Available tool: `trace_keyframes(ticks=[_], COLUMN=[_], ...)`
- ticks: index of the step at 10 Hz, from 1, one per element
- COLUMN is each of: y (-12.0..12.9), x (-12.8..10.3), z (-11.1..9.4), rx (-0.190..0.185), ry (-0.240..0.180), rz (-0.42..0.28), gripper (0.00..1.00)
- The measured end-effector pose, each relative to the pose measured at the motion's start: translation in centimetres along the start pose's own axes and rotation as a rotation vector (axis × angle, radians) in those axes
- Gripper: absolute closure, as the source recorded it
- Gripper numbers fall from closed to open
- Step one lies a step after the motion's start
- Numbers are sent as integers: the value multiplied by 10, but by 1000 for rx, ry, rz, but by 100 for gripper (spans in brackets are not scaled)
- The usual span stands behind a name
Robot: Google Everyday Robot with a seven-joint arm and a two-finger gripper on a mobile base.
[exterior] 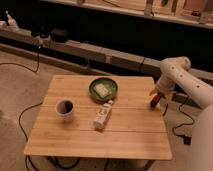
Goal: Drag the pepper across the table
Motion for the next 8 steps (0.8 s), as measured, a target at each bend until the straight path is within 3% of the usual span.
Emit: trace_keyframes(ticks=[4,8], y=[2,6], x=[5,15], z=[27,43], rx=[-4,-20], ry=[4,36], rz=[21,51], gripper=[34,34])
